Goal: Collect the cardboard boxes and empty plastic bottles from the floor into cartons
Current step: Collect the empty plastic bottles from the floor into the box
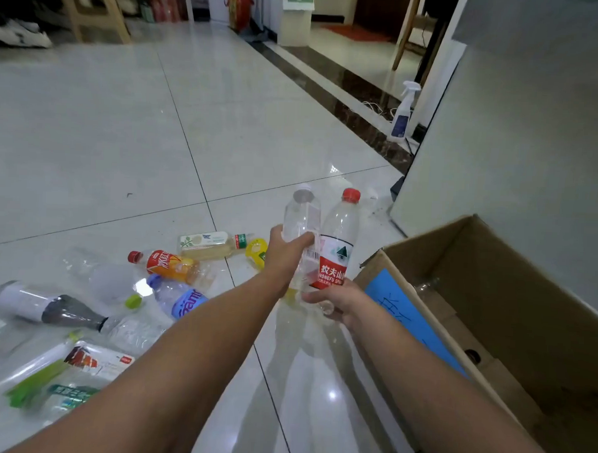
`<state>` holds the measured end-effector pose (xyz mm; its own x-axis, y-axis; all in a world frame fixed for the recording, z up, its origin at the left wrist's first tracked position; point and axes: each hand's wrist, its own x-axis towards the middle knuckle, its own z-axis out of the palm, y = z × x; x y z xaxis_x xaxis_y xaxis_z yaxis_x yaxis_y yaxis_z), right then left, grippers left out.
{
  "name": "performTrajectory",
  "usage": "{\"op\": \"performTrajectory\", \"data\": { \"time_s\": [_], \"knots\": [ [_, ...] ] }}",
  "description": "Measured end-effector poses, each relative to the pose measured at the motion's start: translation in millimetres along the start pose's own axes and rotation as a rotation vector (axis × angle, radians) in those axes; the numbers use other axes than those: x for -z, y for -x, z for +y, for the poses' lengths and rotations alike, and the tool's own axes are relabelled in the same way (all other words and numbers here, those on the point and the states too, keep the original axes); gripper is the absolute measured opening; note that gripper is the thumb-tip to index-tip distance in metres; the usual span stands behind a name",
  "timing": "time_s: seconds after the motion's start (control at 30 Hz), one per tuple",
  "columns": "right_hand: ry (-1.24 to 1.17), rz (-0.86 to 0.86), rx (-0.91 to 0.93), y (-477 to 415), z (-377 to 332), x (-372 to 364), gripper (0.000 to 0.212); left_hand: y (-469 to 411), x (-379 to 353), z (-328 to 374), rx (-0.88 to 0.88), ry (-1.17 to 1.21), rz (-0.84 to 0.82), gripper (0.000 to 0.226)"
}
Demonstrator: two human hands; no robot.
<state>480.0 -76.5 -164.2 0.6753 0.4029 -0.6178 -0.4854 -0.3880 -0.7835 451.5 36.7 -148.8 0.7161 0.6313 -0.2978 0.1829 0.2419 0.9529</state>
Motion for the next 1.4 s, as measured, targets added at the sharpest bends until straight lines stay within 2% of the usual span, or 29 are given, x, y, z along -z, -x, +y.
{"op": "performTrajectory", "data": {
  "time_s": [0.1, 0.2, 0.33, 0.37, 0.43, 0.53, 0.67, 0.73, 0.83, 0.9, 0.97, 1.03, 1.1, 1.2, 1.3, 1.4],
  "knots": [
    [-0.070, 0.124, 0.151, 4, -23, 20, 0.038, 2, -26, 26, -0.095, 0.085, -0.063, 0.048],
    [-0.126, 0.294, 0.256, 18, -32, 52, 0.048, 9, -61, 33, -0.150, 0.107, -0.195, 0.051],
    [-0.211, 0.403, 0.319, 33, -23, 88, 0.056, 18, -102, 35, -0.089, 0.062, -0.307, 0.093],
    [-0.242, 0.420, 0.320, 37, -20, 92, 0.056, 16, -109, 34, -0.086, 0.048, -0.313, 0.097],
    [-0.298, 0.446, 0.334, 41, -16, 97, 0.053, 25, -116, 43, -0.118, 0.060, -0.313, 0.086],
    [-0.345, 0.536, 0.375, 46, -22, 104, 0.061, 25, -126, 50, -0.187, 0.138, -0.285, 0.070],
    [-0.241, 0.683, 0.372, 59, -31, 138, 0.062, 33, -146, 45, -0.139, 0.199, -0.330, 0.076],
    [-0.213, 0.744, 0.277, 61, -16, 155, 0.063, 37, -157, 36, -0.118, 0.066, -0.373, 0.080],
    [-0.327, 0.786, 0.050, 60, 22, 166, 0.060, 45, -173, 12, -0.163, -0.248, -0.481, 0.081],
    [-0.417, 0.741, -0.093, 57, 43, 171, 0.058, 53, -183, -4, -0.181, -0.393, -0.582, 0.081],
    [-0.389, 0.641, -0.243, 56, 56, 177, 0.042, 58, -191, -16, -0.221, -0.553, -0.640, 0.078],
    [-0.292, 0.584, -0.362, 54, 64, 185, 0.011, 61, -198, -25, -0.302, -0.788, -0.643, 0.075],
    [-0.216, 0.570, -0.469, 52, 73, 194, 0.017, 64, -203, -33, -0.401, -1.021, -0.608, 0.079],
    [-0.151, 0.549, -0.526, 45, 85, 202, 0.010, 61, -205, -44, -0.532, -1.334, -0.571, 0.089],
    [-0.082, 0.489, -0.573, 42, 89, 204, 0.011, 60, -204, -46, -0.574, -1.463, -0.592, 0.090],
    [0.065, 0.481, -0.614, 40, 89, 203, 0.007, 55, -202, -45, -0.646, -1.450, -0.558, 0.083]
  ]
}}
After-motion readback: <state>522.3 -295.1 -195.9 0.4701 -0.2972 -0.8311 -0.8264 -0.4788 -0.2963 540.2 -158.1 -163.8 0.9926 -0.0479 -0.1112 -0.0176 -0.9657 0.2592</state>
